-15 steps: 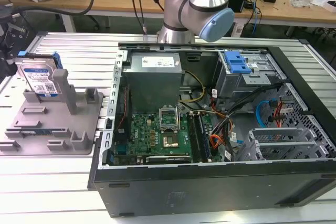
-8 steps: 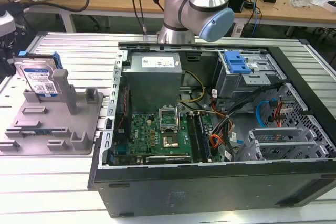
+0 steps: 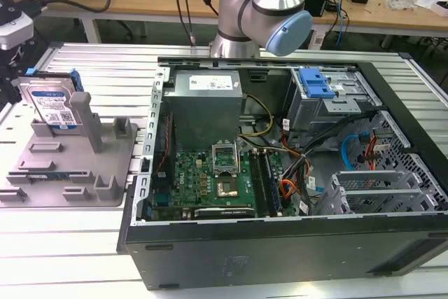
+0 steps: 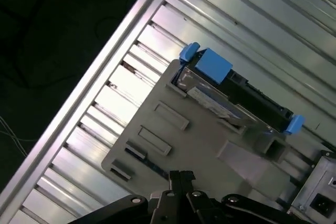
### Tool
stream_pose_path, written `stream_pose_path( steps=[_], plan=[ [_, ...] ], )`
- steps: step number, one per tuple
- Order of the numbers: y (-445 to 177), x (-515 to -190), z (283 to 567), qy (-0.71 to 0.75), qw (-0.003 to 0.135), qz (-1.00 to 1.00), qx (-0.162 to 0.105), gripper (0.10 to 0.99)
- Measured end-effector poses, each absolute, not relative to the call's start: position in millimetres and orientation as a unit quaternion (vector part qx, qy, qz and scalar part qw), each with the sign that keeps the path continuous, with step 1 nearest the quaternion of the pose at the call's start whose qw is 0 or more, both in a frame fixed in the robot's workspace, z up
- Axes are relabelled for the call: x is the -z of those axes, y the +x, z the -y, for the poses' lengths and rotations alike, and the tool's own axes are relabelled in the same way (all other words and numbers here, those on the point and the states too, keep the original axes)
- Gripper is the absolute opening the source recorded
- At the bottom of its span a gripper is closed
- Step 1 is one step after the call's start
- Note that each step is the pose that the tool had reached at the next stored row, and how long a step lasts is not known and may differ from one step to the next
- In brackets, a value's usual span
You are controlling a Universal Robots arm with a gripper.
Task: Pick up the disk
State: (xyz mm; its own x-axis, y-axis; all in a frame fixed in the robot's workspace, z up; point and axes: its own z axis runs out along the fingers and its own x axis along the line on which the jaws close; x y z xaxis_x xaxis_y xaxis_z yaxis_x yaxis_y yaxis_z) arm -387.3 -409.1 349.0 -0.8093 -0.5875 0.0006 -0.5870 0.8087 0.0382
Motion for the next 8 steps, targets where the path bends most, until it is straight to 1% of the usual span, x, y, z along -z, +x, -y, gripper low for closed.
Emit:
stream_pose_path(
  steps=[8],
  plan=[
    [-387.3, -346.5, 409.1, 0.384, 0.008, 0.923, 0.018, 0.106]
  ],
)
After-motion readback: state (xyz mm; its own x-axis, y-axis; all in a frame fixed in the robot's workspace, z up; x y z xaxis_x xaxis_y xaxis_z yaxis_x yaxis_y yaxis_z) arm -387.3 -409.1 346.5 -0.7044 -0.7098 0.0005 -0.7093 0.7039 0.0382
